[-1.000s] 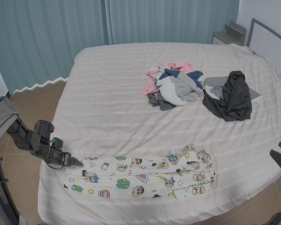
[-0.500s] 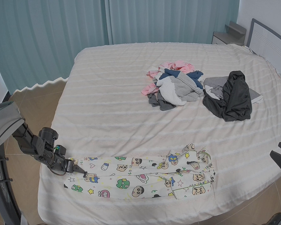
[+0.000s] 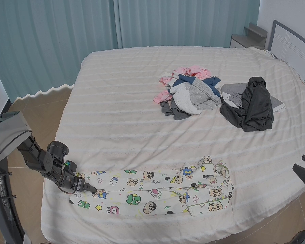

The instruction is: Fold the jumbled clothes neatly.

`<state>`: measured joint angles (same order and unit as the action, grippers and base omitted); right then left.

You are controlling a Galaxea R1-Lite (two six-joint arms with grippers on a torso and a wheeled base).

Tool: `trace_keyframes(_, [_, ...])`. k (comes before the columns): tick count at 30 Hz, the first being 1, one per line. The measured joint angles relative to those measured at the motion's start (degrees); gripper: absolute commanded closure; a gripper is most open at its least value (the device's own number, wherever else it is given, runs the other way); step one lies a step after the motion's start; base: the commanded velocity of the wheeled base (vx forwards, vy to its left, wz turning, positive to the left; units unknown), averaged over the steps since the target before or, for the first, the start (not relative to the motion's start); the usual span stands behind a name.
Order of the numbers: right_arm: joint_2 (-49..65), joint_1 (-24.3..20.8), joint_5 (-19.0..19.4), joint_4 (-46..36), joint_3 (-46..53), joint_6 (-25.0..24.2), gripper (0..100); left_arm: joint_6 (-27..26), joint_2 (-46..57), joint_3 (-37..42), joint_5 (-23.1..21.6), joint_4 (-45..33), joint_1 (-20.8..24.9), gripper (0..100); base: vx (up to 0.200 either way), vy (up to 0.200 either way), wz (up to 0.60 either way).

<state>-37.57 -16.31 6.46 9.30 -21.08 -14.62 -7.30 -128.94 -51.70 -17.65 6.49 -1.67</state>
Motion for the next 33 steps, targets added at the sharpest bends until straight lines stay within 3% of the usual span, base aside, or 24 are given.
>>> trace_keyframes(3, [0.0, -0.02, 0.02, -0.02, 0.0, -0.07, 0, 0.0, 0.06, 0.2, 0.11, -0.02, 0.66, 0, 0.0, 0.0, 0.0])
trace_keyframes(4, [0.0, -0.02, 0.0, -0.02, 0.0, -0.05, 0, 0.0, 0.09, 0.22, 0.11, -0.04, 0.77, 100, 0.0, 0.0, 0.0])
trace_keyframes(21, [0.09, 0.0, 0.02, 0.0, -0.04, -0.07, 0, 0.71, 3.39, 2.67, -0.68, -0.46, -0.2, 100, 0.0, 0.0, 0.0])
trace_keyframes(33, [0.3, 0.06, 0.0, 0.06, -0.02, -0.16, 0, 0.71, 8.83, 5.9, -3.47, -0.83, -5.55, 100, 0.0, 0.0, 0.0])
